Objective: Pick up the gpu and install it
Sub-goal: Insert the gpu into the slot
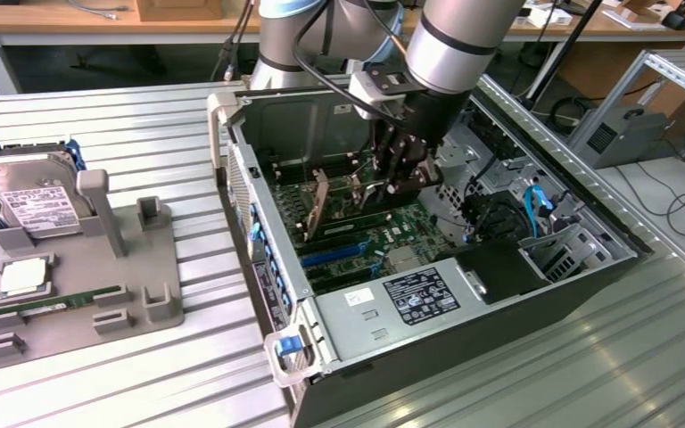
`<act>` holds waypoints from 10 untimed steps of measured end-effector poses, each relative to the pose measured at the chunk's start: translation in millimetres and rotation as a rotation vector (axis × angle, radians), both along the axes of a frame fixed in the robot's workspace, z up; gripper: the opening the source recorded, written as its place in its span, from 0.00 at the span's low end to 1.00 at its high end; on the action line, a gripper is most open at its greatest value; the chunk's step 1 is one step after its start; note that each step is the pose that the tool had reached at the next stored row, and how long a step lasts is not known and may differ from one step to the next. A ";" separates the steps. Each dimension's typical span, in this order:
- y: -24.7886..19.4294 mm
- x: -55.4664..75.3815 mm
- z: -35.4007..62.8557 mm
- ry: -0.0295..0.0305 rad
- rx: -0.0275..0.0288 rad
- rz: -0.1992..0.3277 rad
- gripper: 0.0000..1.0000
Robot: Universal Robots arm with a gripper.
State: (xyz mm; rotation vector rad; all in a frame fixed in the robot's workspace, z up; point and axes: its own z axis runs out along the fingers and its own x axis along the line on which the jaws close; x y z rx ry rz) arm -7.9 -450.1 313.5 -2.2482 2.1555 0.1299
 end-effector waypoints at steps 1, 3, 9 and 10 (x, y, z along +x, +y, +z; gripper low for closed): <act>0.0 0.0 -0.3 0.0000 0.0001 0.000 0.27; -0.1 -0.8 -0.9 0.0000 0.0001 0.000 0.27; -0.1 -4.7 -2.6 0.0000 0.0000 0.000 0.27; -0.4 -6.3 -3.1 -0.0001 0.0002 0.000 0.27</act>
